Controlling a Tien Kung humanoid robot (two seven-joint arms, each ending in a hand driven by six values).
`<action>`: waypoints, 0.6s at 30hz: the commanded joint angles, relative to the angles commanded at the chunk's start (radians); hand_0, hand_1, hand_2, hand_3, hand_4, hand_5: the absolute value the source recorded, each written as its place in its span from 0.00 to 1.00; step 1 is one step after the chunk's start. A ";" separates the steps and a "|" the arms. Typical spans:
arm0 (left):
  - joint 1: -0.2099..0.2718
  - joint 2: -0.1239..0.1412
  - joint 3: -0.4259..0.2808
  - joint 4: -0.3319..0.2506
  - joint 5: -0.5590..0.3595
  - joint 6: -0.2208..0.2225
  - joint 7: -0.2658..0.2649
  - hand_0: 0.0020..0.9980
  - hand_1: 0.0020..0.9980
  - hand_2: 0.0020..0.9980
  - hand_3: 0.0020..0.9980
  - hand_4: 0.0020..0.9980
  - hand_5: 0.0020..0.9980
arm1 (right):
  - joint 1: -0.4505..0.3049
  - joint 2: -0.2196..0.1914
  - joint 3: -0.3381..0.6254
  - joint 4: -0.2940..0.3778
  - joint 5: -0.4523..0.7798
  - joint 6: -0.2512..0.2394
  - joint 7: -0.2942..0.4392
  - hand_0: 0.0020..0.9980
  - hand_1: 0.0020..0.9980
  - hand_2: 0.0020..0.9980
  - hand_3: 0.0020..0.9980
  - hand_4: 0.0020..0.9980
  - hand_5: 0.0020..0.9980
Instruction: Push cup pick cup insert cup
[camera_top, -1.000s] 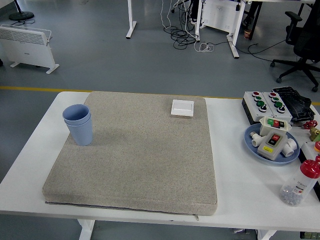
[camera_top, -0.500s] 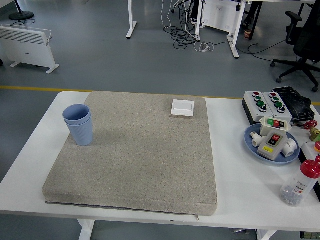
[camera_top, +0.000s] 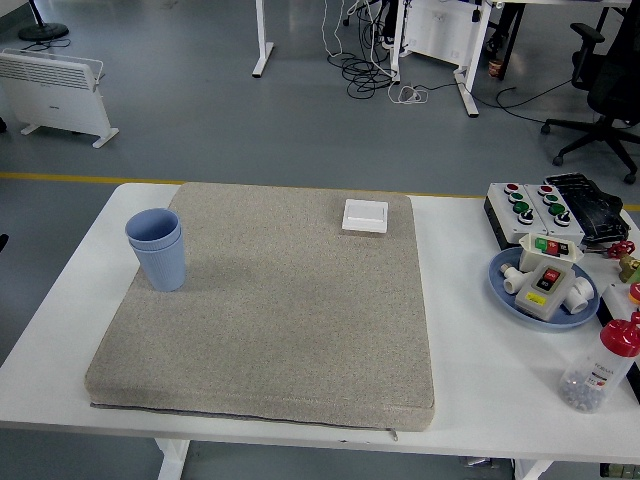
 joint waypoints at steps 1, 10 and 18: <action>-0.001 0.000 0.000 0.000 0.000 0.000 -0.001 0.80 0.82 0.89 0.84 0.63 1.00 | 0.000 0.000 0.000 0.000 0.000 0.000 0.000 0.73 0.65 0.65 0.58 0.12 0.47; -0.009 0.001 0.005 0.007 -0.002 0.002 -0.002 0.80 0.82 0.90 0.85 0.64 1.00 | -0.001 0.004 0.003 0.000 -0.003 -0.001 0.001 0.73 0.65 0.65 0.58 0.12 0.47; -0.011 -0.003 0.019 0.013 0.001 0.000 0.000 0.80 0.83 0.90 0.85 0.64 1.00 | -0.007 0.007 0.002 0.000 -0.021 -0.002 -0.002 0.73 0.65 0.65 0.58 0.12 0.47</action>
